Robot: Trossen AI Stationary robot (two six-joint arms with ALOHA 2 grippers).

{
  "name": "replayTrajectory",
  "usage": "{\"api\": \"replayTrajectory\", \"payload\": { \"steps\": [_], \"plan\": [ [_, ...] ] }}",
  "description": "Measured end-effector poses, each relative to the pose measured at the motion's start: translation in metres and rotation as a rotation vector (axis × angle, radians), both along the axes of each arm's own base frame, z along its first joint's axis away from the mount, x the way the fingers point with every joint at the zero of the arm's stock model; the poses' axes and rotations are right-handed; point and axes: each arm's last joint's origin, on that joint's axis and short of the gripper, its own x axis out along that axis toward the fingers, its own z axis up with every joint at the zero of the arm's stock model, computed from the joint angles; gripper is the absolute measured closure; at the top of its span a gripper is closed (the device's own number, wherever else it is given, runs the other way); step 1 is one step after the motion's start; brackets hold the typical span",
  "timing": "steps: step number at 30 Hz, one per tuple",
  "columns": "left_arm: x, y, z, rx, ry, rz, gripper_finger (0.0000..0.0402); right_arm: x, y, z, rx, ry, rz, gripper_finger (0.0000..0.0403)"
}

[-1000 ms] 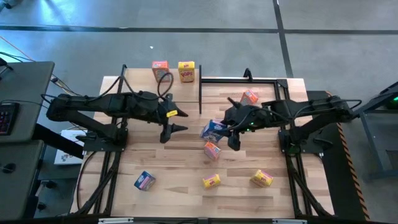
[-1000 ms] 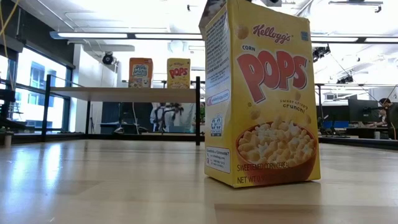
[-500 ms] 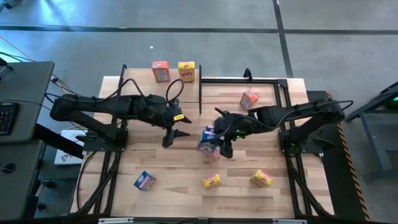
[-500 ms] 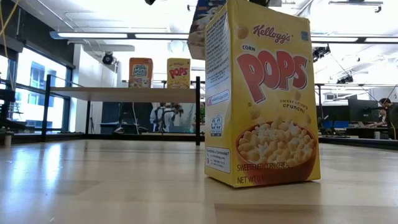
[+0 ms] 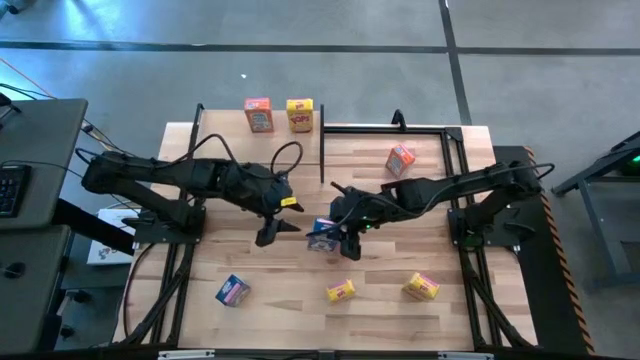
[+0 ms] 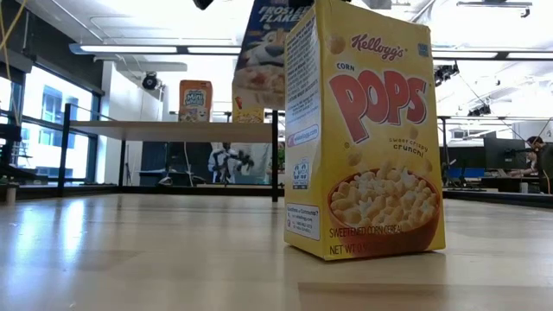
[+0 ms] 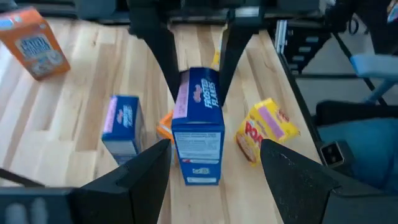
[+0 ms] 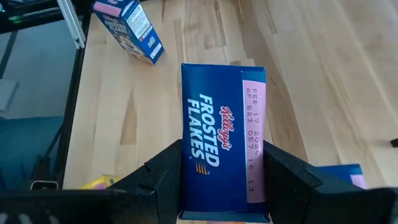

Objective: Stack cereal on shelf
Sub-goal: Put the right blue cereal box on the shelf

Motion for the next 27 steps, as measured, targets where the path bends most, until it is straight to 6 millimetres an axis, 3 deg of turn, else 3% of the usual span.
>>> {"api": "replayTrajectory", "payload": {
  "steps": [12, 27],
  "plan": [
    [0.024, -0.005, -0.029, 0.014, 0.114, -0.008, 0.0163, 0.008, 0.002, -0.007, -0.004, -0.009, 0.019, 0.0227],
    [0.026, -0.007, -0.029, -0.027, 0.11, -0.056, 0.0163, 0.012, 0.003, -0.005, 0.011, -0.046, 0.028, 0.0227]
  ]
}}
